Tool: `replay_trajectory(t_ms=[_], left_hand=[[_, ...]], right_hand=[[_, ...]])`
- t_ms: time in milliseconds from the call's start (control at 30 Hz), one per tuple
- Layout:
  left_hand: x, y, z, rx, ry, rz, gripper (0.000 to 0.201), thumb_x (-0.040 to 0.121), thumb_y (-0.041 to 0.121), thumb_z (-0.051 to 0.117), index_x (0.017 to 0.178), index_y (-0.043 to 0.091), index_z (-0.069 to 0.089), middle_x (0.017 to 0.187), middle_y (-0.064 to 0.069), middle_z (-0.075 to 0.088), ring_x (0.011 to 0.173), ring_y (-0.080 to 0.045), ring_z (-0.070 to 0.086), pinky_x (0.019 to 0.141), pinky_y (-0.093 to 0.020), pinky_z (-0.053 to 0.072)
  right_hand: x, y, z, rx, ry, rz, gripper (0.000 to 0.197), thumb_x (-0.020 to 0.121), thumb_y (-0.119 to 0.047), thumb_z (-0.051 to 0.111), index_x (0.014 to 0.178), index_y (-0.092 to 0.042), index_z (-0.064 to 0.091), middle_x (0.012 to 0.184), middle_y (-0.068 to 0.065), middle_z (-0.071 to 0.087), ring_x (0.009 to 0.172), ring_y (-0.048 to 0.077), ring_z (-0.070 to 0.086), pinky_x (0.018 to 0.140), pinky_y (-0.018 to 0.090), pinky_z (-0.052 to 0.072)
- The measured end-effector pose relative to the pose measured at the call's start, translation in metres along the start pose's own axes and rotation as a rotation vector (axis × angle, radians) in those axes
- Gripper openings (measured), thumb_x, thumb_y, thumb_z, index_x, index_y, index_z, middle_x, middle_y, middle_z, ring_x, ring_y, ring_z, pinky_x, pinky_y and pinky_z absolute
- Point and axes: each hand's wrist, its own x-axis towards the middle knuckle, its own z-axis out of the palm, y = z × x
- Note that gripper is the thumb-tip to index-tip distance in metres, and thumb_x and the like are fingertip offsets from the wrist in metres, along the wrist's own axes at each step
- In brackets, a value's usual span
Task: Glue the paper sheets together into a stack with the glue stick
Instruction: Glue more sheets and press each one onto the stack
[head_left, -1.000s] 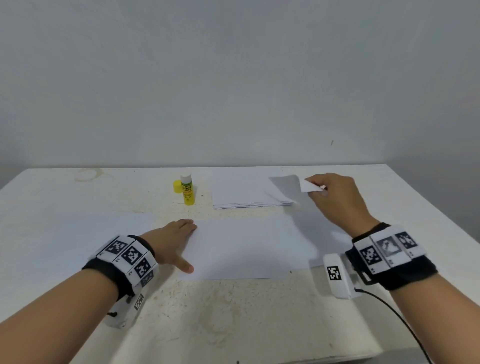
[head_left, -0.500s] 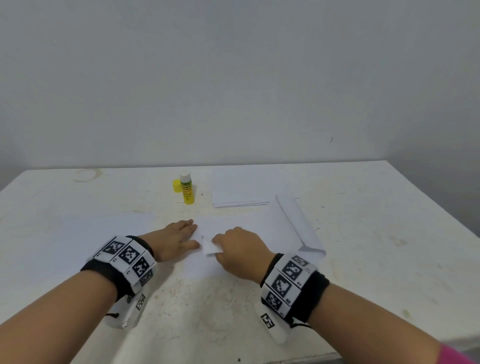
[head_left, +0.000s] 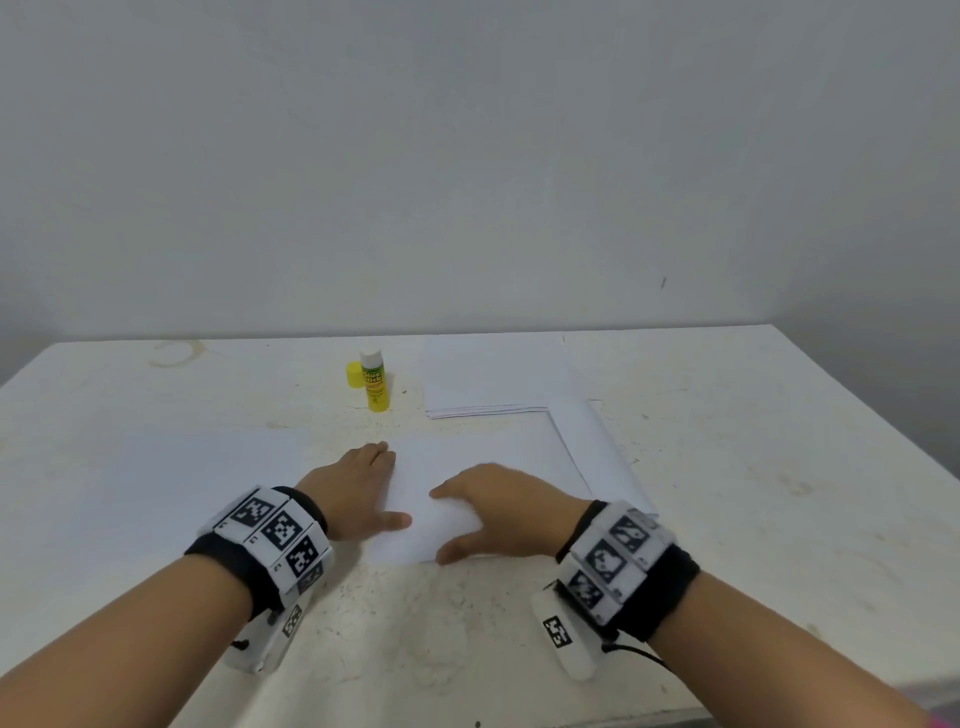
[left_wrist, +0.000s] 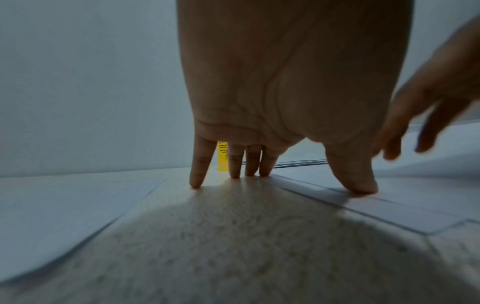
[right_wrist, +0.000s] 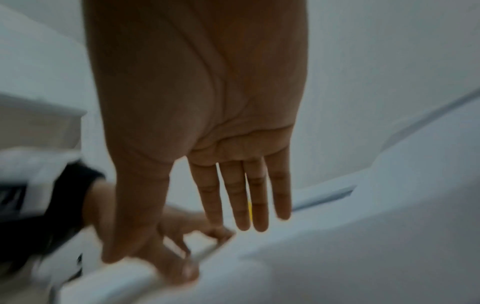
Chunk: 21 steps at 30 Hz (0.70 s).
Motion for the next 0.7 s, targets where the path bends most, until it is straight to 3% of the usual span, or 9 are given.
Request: replay_trajectory(t_ms=[100, 167, 233, 333, 433, 500, 600, 700], left_hand=[[-0.001, 0.0, 0.001, 0.01, -0.001, 0.007, 0.089, 0.092, 0.06, 0.043, 0.153, 0.009, 0.003, 0.161, -0.005, -0.001, 0.147, -0.019, 0.007, 0.117, -0.036, 0.02], [-0.001, 0.0, 0.001, 0.016, -0.008, 0.006, 0.09, 0.092, 0.06, 0.043, 0.153, 0.009, 0.002, 0.161, -0.005, -0.002, 0.147, -0.019, 0.007, 0.118, -0.037, 0.02], [-0.001, 0.001, -0.001, 0.032, -0.015, 0.008, 0.09, 0.093, 0.06, 0.043, 0.153, 0.008, 0.002, 0.161, -0.005, -0.002, 0.147, -0.02, 0.007, 0.118, -0.037, 0.02], [-0.001, 0.003, -0.003, 0.042, -0.022, 0.009, 0.091, 0.092, 0.061, 0.043, 0.153, 0.007, 0.002, 0.161, -0.006, -0.001, 0.147, -0.021, 0.008, 0.118, -0.037, 0.02], [-0.001, 0.002, -0.003, 0.039, -0.018, 0.009, 0.091, 0.092, 0.061, 0.043, 0.153, 0.007, 0.002, 0.161, -0.006, -0.002, 0.147, -0.021, 0.008, 0.118, -0.037, 0.02], [-0.002, 0.002, -0.003, 0.042, -0.02, 0.008, 0.09, 0.093, 0.06, 0.042, 0.153, 0.007, 0.001, 0.161, -0.006, -0.002, 0.147, -0.02, 0.007, 0.118, -0.037, 0.02], [-0.002, 0.002, -0.002, 0.044, -0.021, 0.007, 0.09, 0.093, 0.06, 0.042, 0.153, 0.007, 0.0, 0.161, -0.006, -0.003, 0.148, -0.02, 0.006, 0.118, -0.037, 0.018], [-0.002, 0.002, -0.001, 0.04, -0.017, 0.004, 0.09, 0.093, 0.06, 0.042, 0.153, 0.007, 0.001, 0.161, -0.006, -0.003, 0.148, -0.02, 0.007, 0.118, -0.036, 0.019]], right_hand=[[-0.029, 0.024, -0.023, -0.071, 0.15, 0.058, 0.093, 0.074, -0.052, 0.074, 0.149, -0.027, 0.025, 0.156, -0.003, 0.024, 0.141, 0.018, 0.02, 0.115, 0.038, 0.022], [-0.05, 0.046, -0.034, -0.259, 0.124, 0.179, 0.113, 0.067, -0.05, 0.08, 0.153, -0.028, 0.009, 0.16, -0.003, 0.004, 0.144, 0.023, 0.009, 0.114, 0.046, 0.02], [-0.065, 0.065, -0.036, -0.375, 0.062, 0.3, 0.12, 0.066, -0.038, 0.082, 0.152, -0.027, -0.001, 0.159, -0.001, -0.002, 0.142, 0.031, 0.014, 0.109, 0.048, 0.03], [-0.071, 0.088, -0.027, -0.369, 0.01, 0.37, 0.103, 0.076, -0.022, 0.074, 0.152, -0.022, 0.005, 0.152, 0.008, 0.022, 0.123, 0.03, 0.044, 0.092, 0.036, 0.047], [-0.07, 0.106, -0.021, -0.283, 0.091, 0.435, 0.059, 0.088, -0.015, 0.057, 0.142, -0.015, 0.033, 0.121, 0.008, 0.055, 0.099, 0.024, 0.058, 0.079, 0.03, 0.049], [-0.072, 0.116, -0.023, -0.156, 0.213, 0.54, 0.042, 0.089, -0.007, 0.051, 0.131, -0.012, 0.048, 0.108, 0.011, 0.061, 0.087, 0.024, 0.057, 0.066, 0.027, 0.043], [-0.078, 0.131, -0.026, -0.038, 0.348, 0.646, 0.021, 0.089, 0.0, 0.047, 0.107, -0.003, 0.058, 0.097, 0.017, 0.064, 0.079, 0.027, 0.06, 0.06, 0.029, 0.041], [-0.083, 0.146, -0.027, 0.186, 0.384, 0.76, 0.014, 0.091, 0.0, 0.042, 0.08, -0.002, 0.051, 0.074, 0.017, 0.067, 0.062, 0.026, 0.067, 0.057, 0.03, 0.049]])
